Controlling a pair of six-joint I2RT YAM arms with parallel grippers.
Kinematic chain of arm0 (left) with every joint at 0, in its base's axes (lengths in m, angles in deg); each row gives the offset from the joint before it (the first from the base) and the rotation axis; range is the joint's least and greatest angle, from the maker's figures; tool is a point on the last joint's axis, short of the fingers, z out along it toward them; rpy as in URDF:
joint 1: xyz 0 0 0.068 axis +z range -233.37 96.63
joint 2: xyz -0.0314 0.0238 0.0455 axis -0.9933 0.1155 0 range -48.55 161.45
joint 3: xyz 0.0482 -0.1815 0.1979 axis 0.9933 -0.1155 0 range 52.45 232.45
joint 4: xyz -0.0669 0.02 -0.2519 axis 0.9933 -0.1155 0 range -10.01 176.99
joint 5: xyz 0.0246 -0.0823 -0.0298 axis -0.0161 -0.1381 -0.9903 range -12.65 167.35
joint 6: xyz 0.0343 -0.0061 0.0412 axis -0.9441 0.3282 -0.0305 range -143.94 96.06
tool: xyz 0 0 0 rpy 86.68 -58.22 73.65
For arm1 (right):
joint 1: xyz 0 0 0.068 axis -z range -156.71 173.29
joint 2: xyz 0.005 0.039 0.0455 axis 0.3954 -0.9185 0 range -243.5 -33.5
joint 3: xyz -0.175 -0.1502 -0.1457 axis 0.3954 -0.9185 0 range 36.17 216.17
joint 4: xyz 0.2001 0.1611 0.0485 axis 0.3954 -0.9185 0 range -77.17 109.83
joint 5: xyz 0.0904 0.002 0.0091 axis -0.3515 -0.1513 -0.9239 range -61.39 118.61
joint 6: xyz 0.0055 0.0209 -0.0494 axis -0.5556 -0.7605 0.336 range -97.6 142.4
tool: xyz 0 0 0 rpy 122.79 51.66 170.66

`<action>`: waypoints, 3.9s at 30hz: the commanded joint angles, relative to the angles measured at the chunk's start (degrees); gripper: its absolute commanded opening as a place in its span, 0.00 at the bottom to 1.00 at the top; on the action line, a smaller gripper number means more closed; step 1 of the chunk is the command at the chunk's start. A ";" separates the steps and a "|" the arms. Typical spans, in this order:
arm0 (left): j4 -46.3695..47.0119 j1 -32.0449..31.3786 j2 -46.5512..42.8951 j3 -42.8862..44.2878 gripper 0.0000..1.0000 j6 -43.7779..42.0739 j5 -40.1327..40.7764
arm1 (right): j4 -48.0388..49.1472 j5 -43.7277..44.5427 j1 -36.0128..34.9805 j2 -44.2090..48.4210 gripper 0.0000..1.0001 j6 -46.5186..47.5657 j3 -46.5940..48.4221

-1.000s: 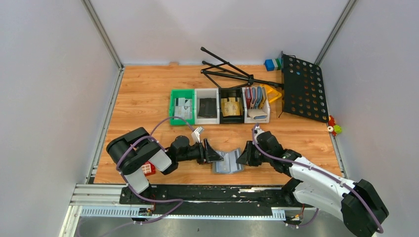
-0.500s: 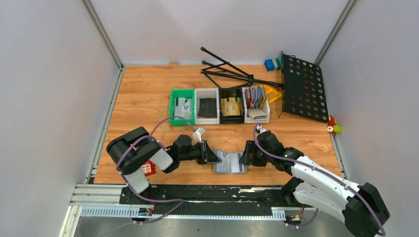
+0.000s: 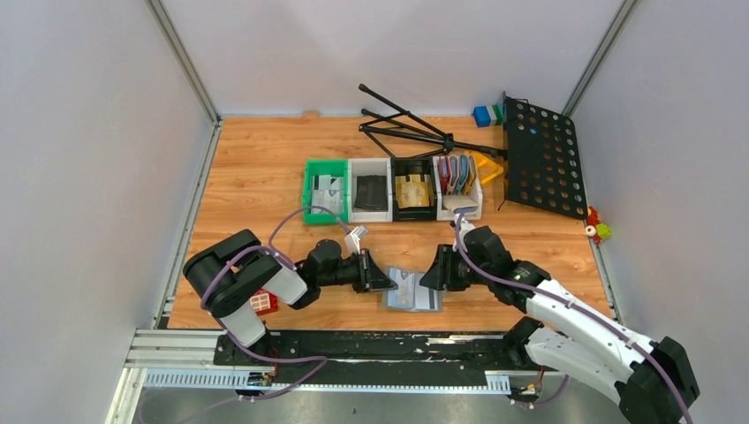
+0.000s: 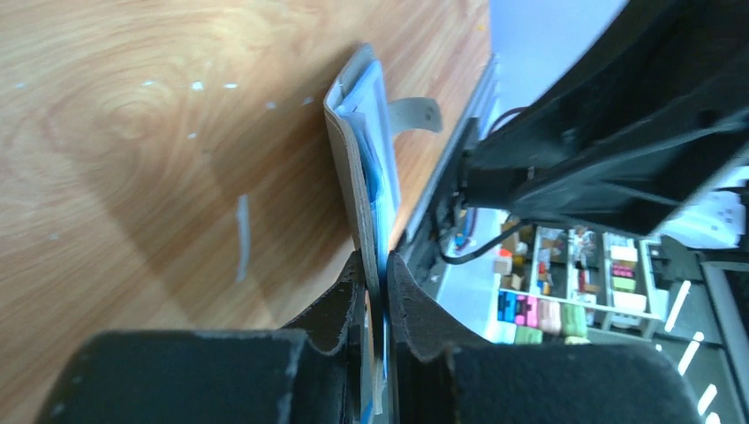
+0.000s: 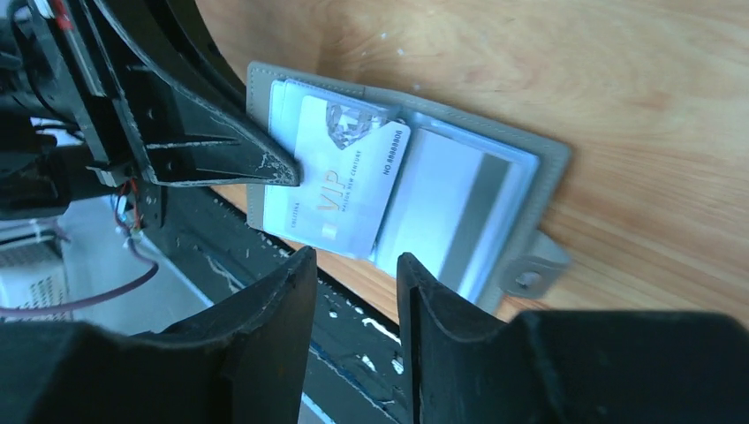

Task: Take the credit cards out of the card holder
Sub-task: Remove the credit card from the card holder, then place the credit card in the storage box.

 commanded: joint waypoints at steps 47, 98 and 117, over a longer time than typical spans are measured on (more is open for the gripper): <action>9.52 1.32 -24.22 -2.27 0.03 11.71 -2.30 | 46.58 -25.54 4.63 15.59 0.17 -26.33 -12.00; -73.53 10.83 -56.67 1.84 0.03 -26.06 26.20 | 27.84 -4.73 -2.43 -50.06 0.00 -0.11 44.89; -77.67 10.93 -59.78 1.88 0.02 -29.14 32.69 | 25.56 -1.74 -2.89 -74.75 0.15 1.50 69.88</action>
